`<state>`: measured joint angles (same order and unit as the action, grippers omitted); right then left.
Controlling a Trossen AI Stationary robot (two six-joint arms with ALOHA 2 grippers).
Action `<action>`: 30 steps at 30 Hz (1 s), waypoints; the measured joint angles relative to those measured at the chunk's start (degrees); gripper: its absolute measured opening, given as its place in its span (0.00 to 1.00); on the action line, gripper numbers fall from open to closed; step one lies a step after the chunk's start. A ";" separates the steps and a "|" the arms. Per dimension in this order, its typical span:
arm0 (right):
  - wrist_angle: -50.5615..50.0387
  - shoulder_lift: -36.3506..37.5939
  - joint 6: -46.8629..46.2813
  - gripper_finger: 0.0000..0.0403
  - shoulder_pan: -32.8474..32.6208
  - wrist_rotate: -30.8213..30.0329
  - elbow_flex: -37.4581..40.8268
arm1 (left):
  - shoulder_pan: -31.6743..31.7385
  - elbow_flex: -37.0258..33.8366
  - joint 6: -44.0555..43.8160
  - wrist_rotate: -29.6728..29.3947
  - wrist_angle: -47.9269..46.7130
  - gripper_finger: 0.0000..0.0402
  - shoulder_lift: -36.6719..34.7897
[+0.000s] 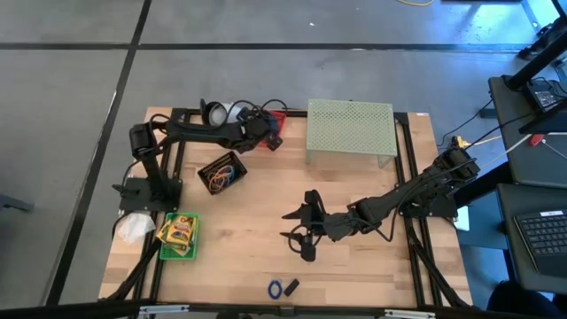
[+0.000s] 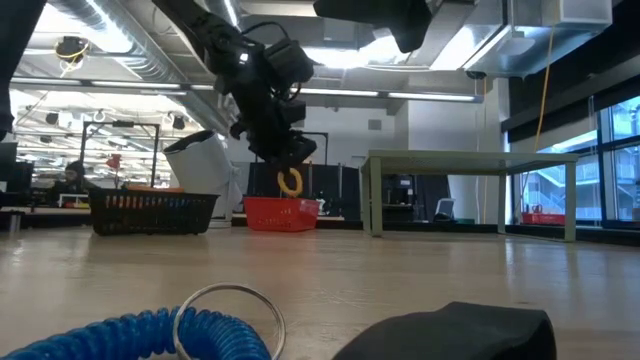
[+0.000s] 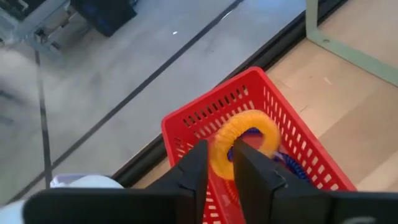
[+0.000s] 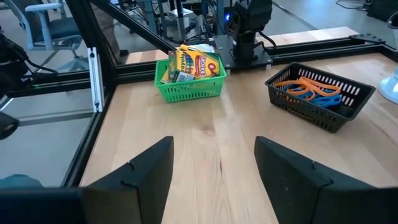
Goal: Pick & Place Office Desk Supplies
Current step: Put the yellow spring keychain into the red bin, then put the blue spring keychain into the red bin
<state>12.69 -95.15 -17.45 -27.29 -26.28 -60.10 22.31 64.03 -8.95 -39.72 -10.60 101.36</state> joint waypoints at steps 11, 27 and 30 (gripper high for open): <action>-0.58 0.00 0.00 0.56 -0.07 0.35 0.00 | -1.69 0.00 7.01 -1.66 -0.34 0.39 -4.71; -6.41 0.00 0.00 0.56 -1.44 0.35 0.00 | -30.02 0.03 -1.26 41.75 -17.46 0.40 -14.04; -6.75 0.00 0.00 0.56 -1.42 0.35 0.00 | -37.57 0.01 -1.27 38.63 -15.77 0.40 -12.10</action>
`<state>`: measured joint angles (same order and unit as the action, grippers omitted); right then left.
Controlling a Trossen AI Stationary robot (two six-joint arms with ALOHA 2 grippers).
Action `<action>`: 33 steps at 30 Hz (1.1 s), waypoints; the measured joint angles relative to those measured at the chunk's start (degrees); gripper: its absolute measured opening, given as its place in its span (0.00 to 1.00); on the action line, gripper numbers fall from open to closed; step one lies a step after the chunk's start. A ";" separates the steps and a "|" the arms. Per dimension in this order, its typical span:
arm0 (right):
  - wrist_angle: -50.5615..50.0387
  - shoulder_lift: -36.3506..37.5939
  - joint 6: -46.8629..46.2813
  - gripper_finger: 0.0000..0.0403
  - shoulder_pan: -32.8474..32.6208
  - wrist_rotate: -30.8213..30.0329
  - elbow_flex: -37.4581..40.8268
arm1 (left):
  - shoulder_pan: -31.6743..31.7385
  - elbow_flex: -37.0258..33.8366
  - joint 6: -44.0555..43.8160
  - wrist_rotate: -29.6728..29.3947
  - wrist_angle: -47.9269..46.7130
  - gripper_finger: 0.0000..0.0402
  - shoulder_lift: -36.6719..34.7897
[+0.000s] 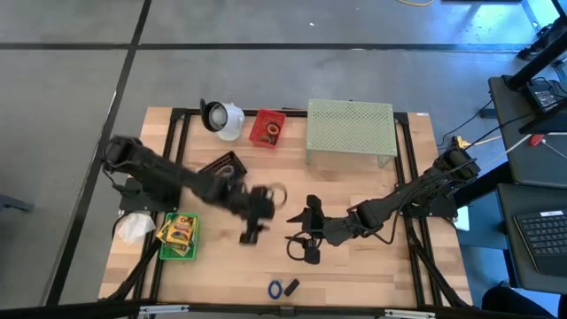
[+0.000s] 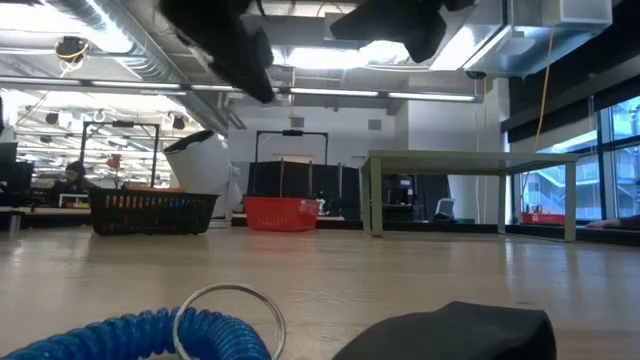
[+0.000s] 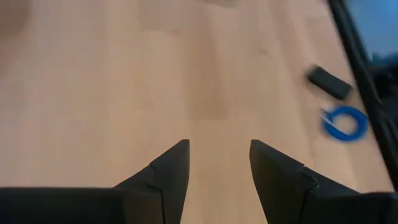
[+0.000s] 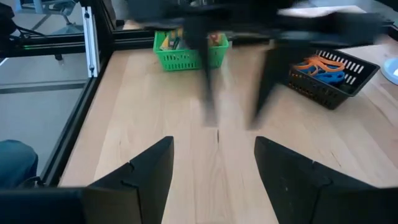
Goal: Pick & Place Office Desk Supplies
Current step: Put the blue spring keychain into the red bin
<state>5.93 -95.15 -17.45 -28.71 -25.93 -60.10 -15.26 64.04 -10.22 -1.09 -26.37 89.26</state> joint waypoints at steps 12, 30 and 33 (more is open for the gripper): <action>-1.23 0.00 -1.77 0.56 -0.02 3.48 0.00 | -16.91 -0.01 -8.11 -11.43 21.35 0.42 9.94; -2.60 0.00 -4.42 0.56 -0.04 10.38 0.00 | -20.81 -0.01 -13.43 -10.24 32.23 0.53 25.90; -3.02 0.00 -3.89 0.56 -0.04 10.39 0.00 | -20.81 -0.01 -11.16 -9.95 32.22 0.53 26.71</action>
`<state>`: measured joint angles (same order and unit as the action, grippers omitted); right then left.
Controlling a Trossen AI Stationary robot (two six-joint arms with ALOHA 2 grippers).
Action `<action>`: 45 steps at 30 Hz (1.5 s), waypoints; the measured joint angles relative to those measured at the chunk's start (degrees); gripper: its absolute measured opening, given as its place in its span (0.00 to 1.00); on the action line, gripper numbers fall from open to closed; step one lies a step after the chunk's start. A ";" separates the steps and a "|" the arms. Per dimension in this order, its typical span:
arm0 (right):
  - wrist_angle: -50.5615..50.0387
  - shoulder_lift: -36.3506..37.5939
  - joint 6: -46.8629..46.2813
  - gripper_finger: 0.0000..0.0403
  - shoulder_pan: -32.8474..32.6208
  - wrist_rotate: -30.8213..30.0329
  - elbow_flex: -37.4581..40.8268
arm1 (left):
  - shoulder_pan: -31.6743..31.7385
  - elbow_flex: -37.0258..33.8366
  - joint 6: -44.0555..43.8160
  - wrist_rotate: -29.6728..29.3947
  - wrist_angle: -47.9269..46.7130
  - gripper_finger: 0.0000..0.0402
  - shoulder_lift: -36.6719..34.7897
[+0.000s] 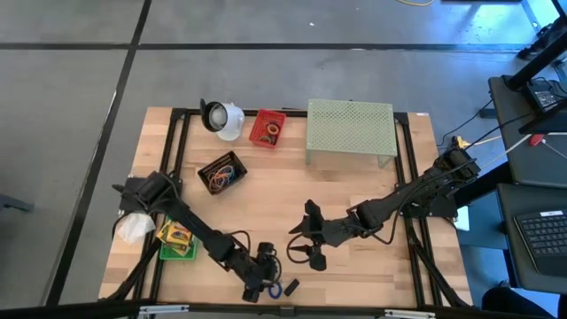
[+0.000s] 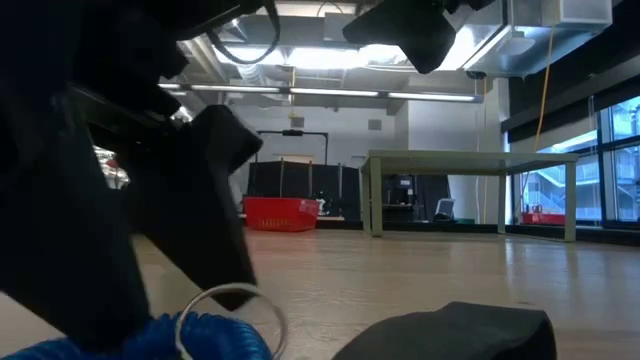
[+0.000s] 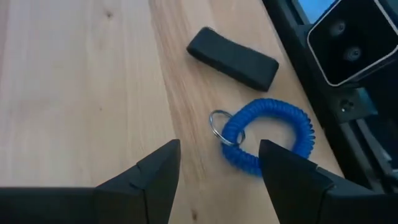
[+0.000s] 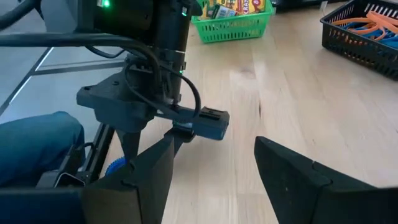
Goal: Pick & Place Office Desk Supplies
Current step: Put the blue spring keychain into the red bin
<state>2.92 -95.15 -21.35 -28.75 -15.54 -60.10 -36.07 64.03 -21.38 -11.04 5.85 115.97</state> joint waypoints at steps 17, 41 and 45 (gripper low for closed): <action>-0.86 0.00 1.01 0.56 0.00 0.14 0.00 | 0.00 0.17 1.99 -4.26 0.34 0.26 2.96; -0.87 0.00 0.94 0.56 0.00 0.14 0.00 | -0.01 -0.22 -1.94 -7.86 -9.53 0.00 -9.70; -0.87 0.00 0.83 0.56 0.00 0.12 0.00 | -0.38 -0.11 -1.91 -13.17 -14.51 0.00 -14.91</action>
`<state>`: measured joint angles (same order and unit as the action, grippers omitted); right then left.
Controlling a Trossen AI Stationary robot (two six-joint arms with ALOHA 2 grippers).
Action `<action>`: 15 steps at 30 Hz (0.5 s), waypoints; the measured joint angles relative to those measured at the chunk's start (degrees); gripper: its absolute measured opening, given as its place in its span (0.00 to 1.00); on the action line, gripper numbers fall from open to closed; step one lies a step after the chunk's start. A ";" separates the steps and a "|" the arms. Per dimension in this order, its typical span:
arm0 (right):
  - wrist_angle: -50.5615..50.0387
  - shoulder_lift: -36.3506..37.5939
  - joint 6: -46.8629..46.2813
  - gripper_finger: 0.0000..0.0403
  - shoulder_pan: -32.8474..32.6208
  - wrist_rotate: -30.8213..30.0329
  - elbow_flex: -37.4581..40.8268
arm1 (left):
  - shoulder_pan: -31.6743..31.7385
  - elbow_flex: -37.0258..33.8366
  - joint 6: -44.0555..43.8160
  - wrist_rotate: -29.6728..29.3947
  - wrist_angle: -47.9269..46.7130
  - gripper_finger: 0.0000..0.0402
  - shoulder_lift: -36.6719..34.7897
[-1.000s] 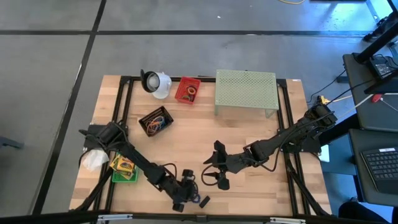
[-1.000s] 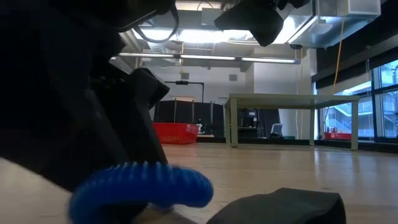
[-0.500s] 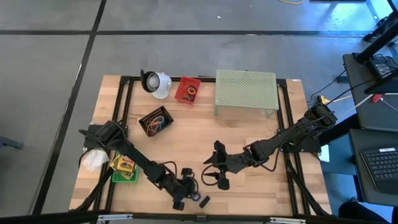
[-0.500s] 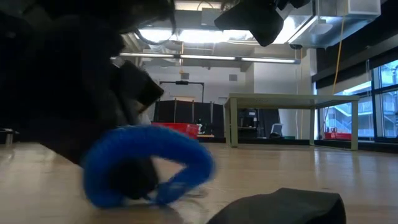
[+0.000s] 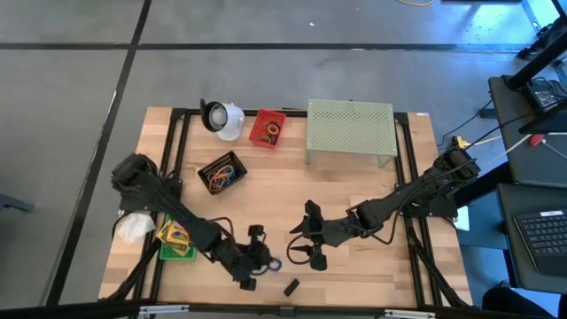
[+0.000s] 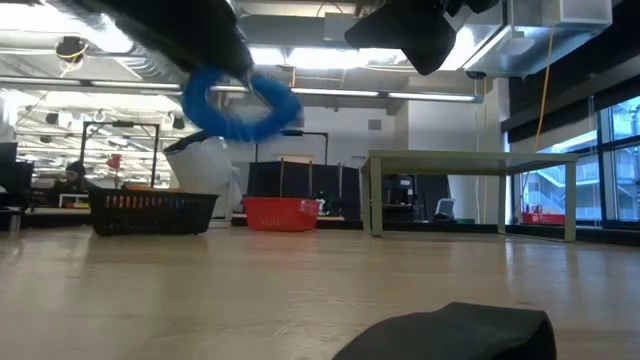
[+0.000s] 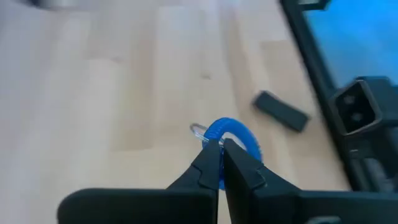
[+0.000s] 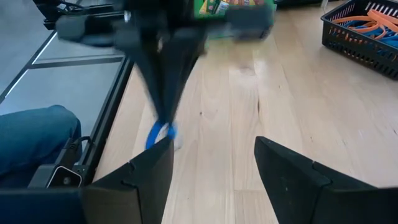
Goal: Pick & Place Office Desk Supplies
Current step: Put the blue spring keychain into the red bin
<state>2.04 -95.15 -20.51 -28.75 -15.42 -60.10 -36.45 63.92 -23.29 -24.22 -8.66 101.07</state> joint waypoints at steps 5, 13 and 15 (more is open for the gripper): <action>0.02 0.00 -0.03 0.56 0.00 -0.01 0.00 | -0.86 0.00 0.91 -8.87 -6.01 0.00 -6.37; 0.47 0.00 -0.04 0.56 0.00 -0.18 0.00 | -1.13 0.00 4.57 -18.23 -6.08 0.01 -12.87; 0.48 0.00 -0.29 0.56 0.00 -0.18 0.00 | -1.13 0.00 6.62 -19.24 -6.10 0.01 -13.78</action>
<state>2.52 -95.15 -20.81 -28.75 -15.59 -60.10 -37.58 63.92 -16.67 -43.45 -14.76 87.29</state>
